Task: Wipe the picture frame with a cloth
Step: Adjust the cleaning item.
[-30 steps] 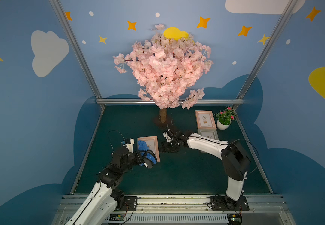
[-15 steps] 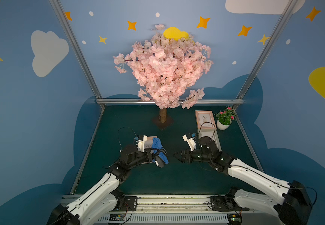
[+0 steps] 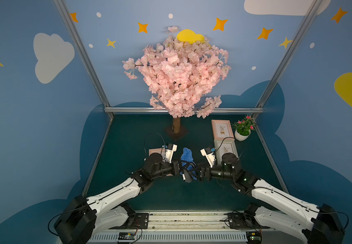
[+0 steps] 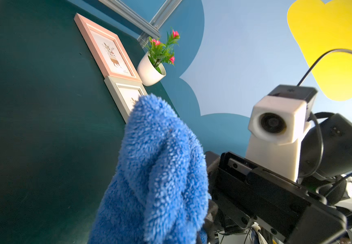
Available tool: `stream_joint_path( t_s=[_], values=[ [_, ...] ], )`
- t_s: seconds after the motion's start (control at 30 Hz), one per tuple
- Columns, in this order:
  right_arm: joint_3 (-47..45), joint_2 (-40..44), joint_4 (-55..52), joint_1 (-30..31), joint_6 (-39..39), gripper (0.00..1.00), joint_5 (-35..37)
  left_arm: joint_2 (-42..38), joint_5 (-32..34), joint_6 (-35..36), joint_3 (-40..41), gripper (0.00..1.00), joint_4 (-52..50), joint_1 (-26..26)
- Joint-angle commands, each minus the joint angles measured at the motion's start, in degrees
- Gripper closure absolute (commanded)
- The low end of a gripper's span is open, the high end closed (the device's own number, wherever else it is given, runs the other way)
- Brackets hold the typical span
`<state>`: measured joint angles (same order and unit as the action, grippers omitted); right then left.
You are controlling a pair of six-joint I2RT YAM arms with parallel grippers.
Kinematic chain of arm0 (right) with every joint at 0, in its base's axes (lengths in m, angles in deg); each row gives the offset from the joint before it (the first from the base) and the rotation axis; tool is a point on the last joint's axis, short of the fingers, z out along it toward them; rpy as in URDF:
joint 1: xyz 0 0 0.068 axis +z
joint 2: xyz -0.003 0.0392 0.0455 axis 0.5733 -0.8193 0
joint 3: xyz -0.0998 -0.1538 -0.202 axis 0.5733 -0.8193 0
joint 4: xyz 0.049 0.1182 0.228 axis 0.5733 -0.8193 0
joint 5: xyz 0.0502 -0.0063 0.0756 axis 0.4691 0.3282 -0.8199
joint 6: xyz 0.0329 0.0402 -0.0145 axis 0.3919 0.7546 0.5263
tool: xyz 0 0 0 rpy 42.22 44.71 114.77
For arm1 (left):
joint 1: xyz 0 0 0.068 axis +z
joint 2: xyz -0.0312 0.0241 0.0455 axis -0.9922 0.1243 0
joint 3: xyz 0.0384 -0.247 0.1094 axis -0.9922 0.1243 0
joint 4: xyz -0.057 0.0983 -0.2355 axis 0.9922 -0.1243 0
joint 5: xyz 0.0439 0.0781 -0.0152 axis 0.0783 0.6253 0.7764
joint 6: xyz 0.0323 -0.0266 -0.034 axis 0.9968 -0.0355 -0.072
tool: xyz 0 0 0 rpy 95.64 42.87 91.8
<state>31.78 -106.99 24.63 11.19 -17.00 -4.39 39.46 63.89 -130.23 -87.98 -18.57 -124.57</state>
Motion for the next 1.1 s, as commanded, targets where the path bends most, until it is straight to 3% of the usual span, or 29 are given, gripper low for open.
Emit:
stream_joint_path(
  t_s=[0.0,0.27,0.47,0.57,0.67,0.87,1.07],
  values=[
    [-0.25,-1.48,3.13,-0.15,-0.47,0.22,-2.92,0.26,-0.9,0.11,-1.64,0.97,4.81,-0.91],
    [1.25,-3.84,2.2,1.02,-1.81,0.4,-3.13,-0.05,-1.97,0.0,-1.85,0.97,5.68,-1.92],
    [3.71,-5.33,-1.37,2.08,-3.07,0.76,0.11,-0.12,-2.07,-0.03,-1.77,0.94,5.97,-2.23],
    [4.49,-5.43,-3.41,2.26,-3.43,0.87,2.62,-0.53,-1.46,0.23,-1.41,0.89,5.6,-2.23],
    [5.27,-5.1,-6.05,2.34,-3.53,0.94,5.61,-1.45,0.55,0.78,-0.66,0.75,4.34,-2.22],
    [7.49,-4.61,-11.58,1.96,-3.75,1.0,11.88,-6.5,12.02,1.98,1.22,0.42,-5.16,-0.91],
    [10.63,-5.48,-20.87,-0.36,-4.6,1.0,20.41,-13.37,16.9,2.2,2.47,0.27,-15.77,3.63]
  ],
)
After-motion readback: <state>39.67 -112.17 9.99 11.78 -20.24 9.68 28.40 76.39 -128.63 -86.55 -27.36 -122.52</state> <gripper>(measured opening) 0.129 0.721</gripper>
